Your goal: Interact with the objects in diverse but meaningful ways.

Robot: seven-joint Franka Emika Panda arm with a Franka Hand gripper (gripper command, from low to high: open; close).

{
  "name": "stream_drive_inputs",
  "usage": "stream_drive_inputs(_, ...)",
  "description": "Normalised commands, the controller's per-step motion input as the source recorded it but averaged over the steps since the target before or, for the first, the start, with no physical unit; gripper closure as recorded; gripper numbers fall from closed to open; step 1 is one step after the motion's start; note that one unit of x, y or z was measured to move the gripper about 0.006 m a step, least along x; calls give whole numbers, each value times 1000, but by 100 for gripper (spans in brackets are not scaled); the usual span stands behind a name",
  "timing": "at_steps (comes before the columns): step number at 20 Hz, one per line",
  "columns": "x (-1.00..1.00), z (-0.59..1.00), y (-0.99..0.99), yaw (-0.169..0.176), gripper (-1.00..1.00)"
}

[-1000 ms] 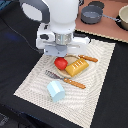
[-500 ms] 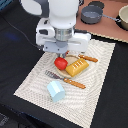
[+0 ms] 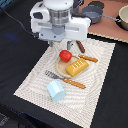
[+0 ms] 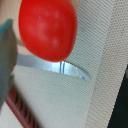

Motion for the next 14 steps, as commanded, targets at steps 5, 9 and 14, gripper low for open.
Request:
stream_drive_inputs(5,43,290,14,148,-100)
stream_drive_inputs(9,118,235,69,254,-100)
stream_drive_inputs(14,126,150,2,224,-100)
